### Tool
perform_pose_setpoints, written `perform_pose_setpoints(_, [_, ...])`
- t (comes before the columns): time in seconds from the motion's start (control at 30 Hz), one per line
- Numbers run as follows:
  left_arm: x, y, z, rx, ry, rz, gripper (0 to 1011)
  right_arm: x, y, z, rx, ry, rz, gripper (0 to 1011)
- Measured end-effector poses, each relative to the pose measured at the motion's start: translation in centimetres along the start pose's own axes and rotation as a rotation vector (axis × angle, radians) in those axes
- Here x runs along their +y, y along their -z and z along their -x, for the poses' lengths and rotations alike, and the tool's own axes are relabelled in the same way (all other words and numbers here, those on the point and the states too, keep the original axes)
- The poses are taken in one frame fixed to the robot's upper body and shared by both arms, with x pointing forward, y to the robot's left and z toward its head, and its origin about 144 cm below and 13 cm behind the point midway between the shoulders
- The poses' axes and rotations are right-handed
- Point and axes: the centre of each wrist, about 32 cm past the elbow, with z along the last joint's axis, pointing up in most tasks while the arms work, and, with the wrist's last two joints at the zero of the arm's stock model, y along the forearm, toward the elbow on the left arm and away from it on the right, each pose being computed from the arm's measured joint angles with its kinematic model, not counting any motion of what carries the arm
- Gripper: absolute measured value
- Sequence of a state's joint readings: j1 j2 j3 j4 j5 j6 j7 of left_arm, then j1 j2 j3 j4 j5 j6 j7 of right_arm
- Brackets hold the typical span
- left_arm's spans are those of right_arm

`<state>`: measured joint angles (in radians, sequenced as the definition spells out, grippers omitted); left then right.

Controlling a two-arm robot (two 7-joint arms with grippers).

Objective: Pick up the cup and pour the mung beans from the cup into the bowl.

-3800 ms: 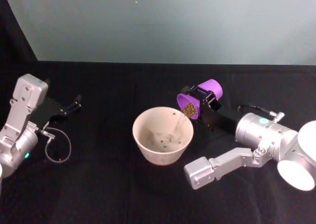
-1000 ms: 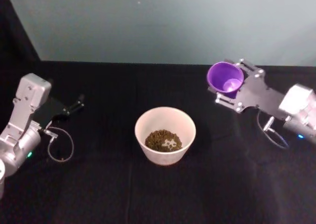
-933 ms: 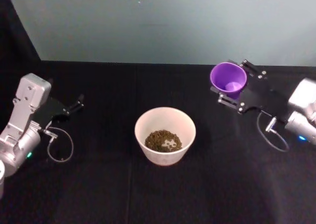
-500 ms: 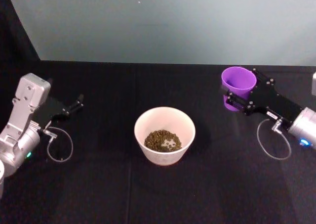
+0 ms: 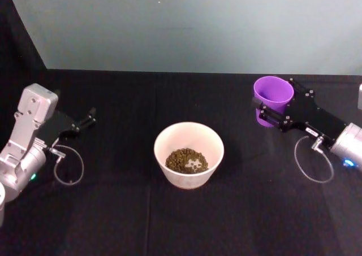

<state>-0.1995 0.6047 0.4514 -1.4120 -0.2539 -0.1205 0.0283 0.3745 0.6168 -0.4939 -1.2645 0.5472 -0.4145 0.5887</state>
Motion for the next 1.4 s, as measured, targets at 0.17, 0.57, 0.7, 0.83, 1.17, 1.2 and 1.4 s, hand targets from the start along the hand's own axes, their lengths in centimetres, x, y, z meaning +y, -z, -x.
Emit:
perform_pose_setpoints(0.17, [0.0, 0.0, 0.0, 0.000, 0.000, 0.000, 1000, 0.1, -0.1, 0.1, -0.005, -0.005, -0.001, 735])
perform_pose_setpoints(0.57, [0.0, 0.0, 0.0, 0.000, 0.000, 0.000, 1000, -0.9, 1.3, 0.2, 0.078, -0.003, -0.030, 735])
perform_pose_setpoints(0.7, [0.0, 0.0, 0.0, 0.000, 0.000, 0.000, 1000, -1.4, 2.1, 0.2, 0.108, -0.004, -0.025, 735])
perform_pose_setpoints(0.83, [0.0, 0.0, 0.0, 0.000, 0.000, 0.000, 1000, -1.7, 2.7, 0.3, 0.140, -0.013, -0.004, 736])
perform_pose_setpoints(1.17, [0.0, 0.0, 0.0, 0.000, 0.000, 0.000, 1000, -1.5, 4.6, 1.3, 0.207, -0.049, 0.060, 736])
perform_pose_setpoints(1.2, [0.0, 0.0, 0.0, 0.000, 0.000, 0.000, 1000, -1.5, 4.7, 1.5, 0.210, -0.052, 0.062, 735])
perform_pose_setpoints(1.4, [0.0, 0.0, 0.0, 0.000, 0.000, 0.000, 1000, -1.2, 5.6, 2.3, 0.214, -0.081, 0.069, 736])
